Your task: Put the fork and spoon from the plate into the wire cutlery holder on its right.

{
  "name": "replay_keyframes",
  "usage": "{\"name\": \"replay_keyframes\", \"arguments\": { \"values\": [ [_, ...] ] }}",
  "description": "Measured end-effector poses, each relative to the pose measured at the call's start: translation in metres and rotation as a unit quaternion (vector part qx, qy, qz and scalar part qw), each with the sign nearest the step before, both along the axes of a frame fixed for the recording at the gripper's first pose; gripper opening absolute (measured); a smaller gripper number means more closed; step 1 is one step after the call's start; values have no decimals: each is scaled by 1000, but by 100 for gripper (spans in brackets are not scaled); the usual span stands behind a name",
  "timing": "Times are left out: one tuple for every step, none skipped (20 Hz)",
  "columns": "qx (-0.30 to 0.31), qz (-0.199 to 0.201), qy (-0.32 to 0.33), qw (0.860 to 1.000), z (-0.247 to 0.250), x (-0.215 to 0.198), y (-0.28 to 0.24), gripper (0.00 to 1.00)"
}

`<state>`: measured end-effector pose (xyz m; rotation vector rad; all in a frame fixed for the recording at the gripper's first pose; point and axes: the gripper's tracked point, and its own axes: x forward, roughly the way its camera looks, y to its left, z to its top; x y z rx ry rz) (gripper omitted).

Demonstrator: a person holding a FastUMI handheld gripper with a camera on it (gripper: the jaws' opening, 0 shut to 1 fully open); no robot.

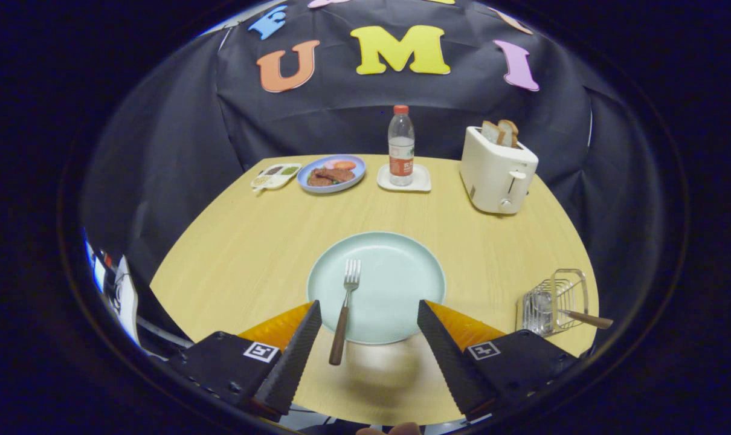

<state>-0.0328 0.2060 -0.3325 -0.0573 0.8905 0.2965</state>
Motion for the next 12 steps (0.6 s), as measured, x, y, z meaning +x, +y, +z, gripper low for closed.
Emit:
{"name": "replay_keyframes", "arguments": {
  "values": [
    [-4,2,2,1000,-7,1,5,97],
    [-8,4,2,1000,-14,3,9,97],
    [-14,6,0,1000,-21,7,13,97],
    [-19,6,3,1000,-28,10,15,97],
    [-21,5,6,1000,-34,12,18,97],
    [-23,3,10,1000,-41,17,20,97],
    [-24,2,13,1000,-47,20,22,97],
    [-25,2,19,1000,-53,21,24,97],
    [-28,3,24,999,-58,21,26,97],
    [-32,4,28,999,-64,22,27,96],
    [-36,6,33,999,-70,22,29,95],
    [-39,6,40,998,-75,22,30,89]
  ]
}}
